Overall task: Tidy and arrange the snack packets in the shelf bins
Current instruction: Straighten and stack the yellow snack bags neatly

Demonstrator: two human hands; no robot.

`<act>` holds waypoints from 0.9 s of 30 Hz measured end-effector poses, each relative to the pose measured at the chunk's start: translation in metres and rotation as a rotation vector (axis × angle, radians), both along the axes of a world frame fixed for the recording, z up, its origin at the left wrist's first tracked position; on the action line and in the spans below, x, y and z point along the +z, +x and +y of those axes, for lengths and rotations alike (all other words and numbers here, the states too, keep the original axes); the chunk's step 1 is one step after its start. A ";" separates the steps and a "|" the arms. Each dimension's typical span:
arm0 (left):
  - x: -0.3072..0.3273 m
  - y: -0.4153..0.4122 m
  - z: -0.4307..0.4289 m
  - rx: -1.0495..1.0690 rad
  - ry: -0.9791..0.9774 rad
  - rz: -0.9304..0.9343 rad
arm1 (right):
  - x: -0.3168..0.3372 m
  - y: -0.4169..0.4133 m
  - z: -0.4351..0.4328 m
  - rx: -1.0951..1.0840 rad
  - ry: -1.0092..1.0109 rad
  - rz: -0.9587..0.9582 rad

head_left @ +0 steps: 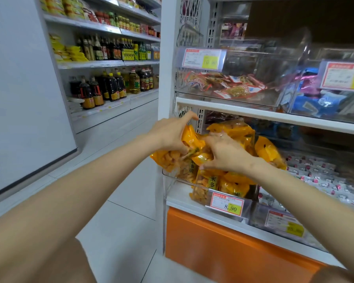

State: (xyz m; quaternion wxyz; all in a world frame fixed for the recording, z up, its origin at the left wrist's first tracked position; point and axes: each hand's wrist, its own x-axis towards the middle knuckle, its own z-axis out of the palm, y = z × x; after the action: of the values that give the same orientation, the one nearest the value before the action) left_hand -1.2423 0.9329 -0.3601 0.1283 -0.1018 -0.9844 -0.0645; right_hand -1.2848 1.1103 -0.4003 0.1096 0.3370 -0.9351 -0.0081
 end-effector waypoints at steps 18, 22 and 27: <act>-0.039 -0.036 0.016 -0.042 -0.362 -0.174 | -0.023 0.004 0.026 0.066 0.028 0.281; -0.062 -0.039 0.016 -0.073 -0.636 -0.103 | -0.028 0.006 0.026 0.083 0.038 0.299; -0.063 -0.041 0.014 -0.027 -0.609 -0.120 | -0.033 0.006 0.028 0.140 -0.013 0.311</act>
State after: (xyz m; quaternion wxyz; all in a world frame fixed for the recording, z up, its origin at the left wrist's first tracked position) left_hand -1.2829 0.9465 -0.4229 0.0327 -0.1447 -0.9628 0.2257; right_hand -1.2793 1.1384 -0.4337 0.2553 0.3955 -0.8811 -0.0462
